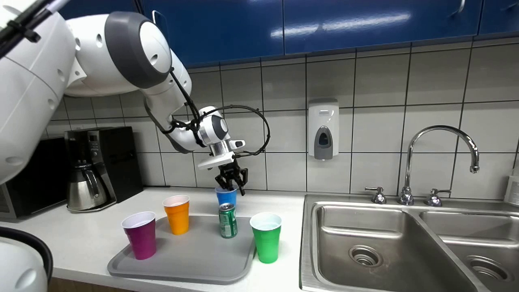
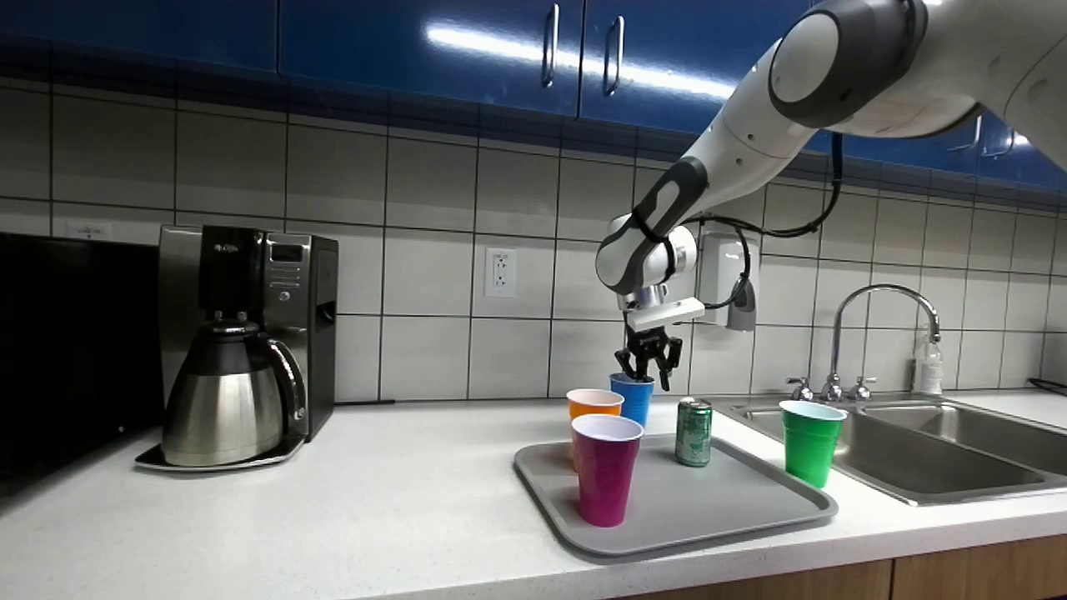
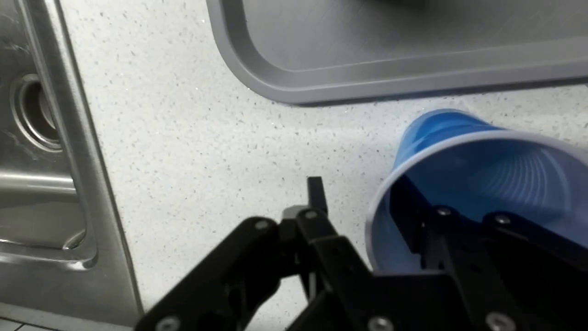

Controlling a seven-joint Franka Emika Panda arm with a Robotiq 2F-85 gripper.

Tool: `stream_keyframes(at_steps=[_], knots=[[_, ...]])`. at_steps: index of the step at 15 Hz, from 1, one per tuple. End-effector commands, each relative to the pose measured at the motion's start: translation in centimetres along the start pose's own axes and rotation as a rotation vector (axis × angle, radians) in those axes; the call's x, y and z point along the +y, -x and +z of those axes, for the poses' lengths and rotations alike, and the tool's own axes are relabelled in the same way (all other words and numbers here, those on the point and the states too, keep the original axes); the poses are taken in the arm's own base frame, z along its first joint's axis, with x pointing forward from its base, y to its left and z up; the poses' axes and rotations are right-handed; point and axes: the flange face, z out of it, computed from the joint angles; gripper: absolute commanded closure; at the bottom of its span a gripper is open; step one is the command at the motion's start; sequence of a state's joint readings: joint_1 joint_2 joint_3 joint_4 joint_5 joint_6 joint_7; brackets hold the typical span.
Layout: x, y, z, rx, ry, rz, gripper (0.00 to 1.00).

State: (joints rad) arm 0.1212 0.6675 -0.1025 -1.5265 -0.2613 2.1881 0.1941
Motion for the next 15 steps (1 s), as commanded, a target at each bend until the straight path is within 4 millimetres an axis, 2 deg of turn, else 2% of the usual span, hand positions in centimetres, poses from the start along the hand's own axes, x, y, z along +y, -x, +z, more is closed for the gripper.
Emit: stream_keyframes(at_steps=[1,2,3,6,15], knots=[[0.0,-0.8,-0.6,-0.010,-0.005,0.020,0.89],[0.0,-0.9,-0.7,-0.006,-0.006,0.021,0.97],[0.1,-1.0,-0.9,-0.002,-0.007,0.021,1.00],[0.1,-1.2,-1.9,0.017,-0.022,0.027,0.99],[-1.0,0.1,-6.8,0.115,-0.084,0.017,0.98]])
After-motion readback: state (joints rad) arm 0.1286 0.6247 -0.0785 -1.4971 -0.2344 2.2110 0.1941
